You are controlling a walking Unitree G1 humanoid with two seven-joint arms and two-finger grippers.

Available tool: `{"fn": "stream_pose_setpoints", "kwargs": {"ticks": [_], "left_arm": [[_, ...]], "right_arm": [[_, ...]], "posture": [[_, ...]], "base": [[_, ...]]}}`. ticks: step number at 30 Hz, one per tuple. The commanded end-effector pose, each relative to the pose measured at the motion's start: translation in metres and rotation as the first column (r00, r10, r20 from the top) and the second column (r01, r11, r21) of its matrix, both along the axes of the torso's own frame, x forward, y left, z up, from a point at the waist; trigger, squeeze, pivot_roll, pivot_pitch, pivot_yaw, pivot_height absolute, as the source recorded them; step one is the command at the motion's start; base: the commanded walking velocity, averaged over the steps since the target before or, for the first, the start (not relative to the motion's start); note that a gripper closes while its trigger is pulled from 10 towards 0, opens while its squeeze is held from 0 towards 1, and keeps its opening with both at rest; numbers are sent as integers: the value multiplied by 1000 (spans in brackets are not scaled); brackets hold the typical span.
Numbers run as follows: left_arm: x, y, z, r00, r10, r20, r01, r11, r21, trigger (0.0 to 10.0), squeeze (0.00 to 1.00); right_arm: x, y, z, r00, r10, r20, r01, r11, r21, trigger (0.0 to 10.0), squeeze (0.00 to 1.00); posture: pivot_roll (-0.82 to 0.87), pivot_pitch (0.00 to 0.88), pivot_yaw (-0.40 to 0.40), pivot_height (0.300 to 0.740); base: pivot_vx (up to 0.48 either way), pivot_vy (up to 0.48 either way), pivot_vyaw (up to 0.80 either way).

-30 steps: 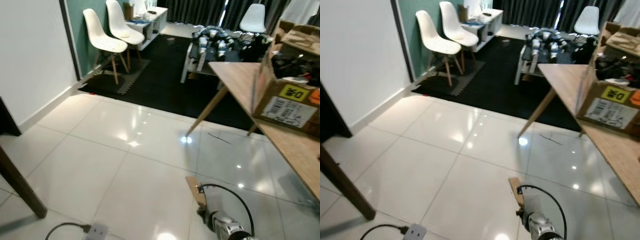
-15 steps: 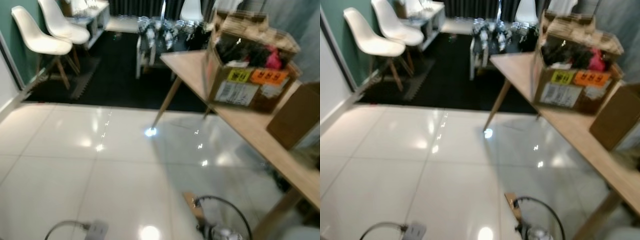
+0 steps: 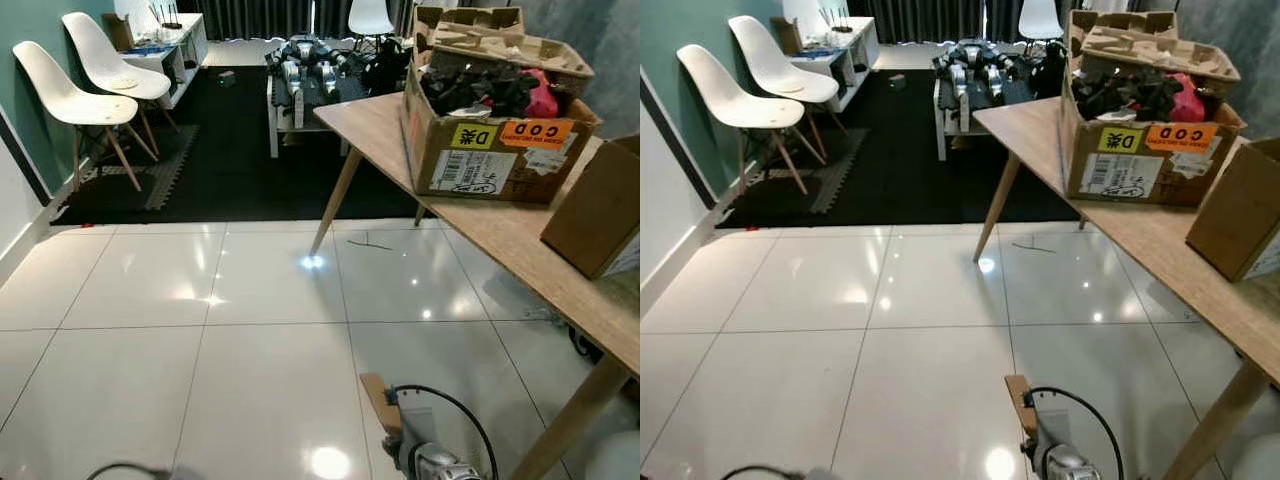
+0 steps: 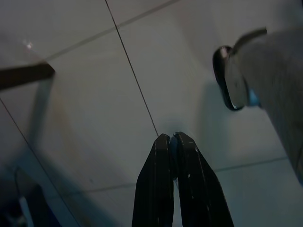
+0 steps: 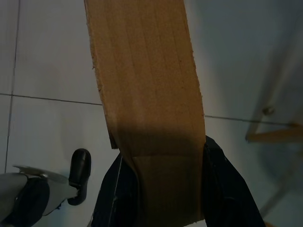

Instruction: Picking trash to rubbish bin

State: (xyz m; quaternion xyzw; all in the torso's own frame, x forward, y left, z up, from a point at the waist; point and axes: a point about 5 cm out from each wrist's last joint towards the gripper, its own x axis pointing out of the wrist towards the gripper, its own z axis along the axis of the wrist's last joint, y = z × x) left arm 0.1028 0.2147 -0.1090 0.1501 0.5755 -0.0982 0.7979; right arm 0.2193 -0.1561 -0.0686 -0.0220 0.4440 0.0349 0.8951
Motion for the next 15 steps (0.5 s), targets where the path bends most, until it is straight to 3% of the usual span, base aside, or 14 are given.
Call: {"fn": "stream_pose_setpoints", "kwargs": {"ticks": [1, 2, 4, 7, 9, 15], "left_arm": [[0, 12, 2, 998, 57, 10, -57, 998, 23, 10000, 0], [-1, 19, 4, 991, 133, 29, -134, 991, 17, 10000, 0], [-2, 26, 5, 987, 157, 45, -158, 987, 33, 10000, 0], [-4, 29, 6, 984, 170, 46, -172, 984, 43, 10000, 0], [-3, 29, 6, 970, 236, 59, -237, 971, 20, 10000, 0], [-3, 25, 5, 979, 198, 44, -199, 980, 16, 10000, 0]], "right_arm": [[-14, 7, -8, 998, 48, -51, -48, 999, 0, 10000, 0], [-22, 14, -13, 987, 137, -79, -139, 990, -22, 10000, 0], [-24, 16, -13, 961, 262, -86, -267, 962, -50, 10000, 0], [-25, 12, -14, 959, 269, -94, -275, 960, -61, 10000, 0], [-27, -9, -14, 969, 215, -124, -228, 969, -98, 10000, 0], [-27, -25, -13, 975, 179, -131, -196, 972, -130, 10000, 0]], "posture": [[80, 1, -28, 740], [81, 30, -47, 740], [99, 45, -77, 740], [112, 44, -88, 740], [117, 38, -96, 740], [119, 22, -78, 740]], "base": [[0, 0, 0], [0, 0, 0], [0, 0, 0], [0, 0, 0], [0, 0, 0], [0, 0, 0]]}}
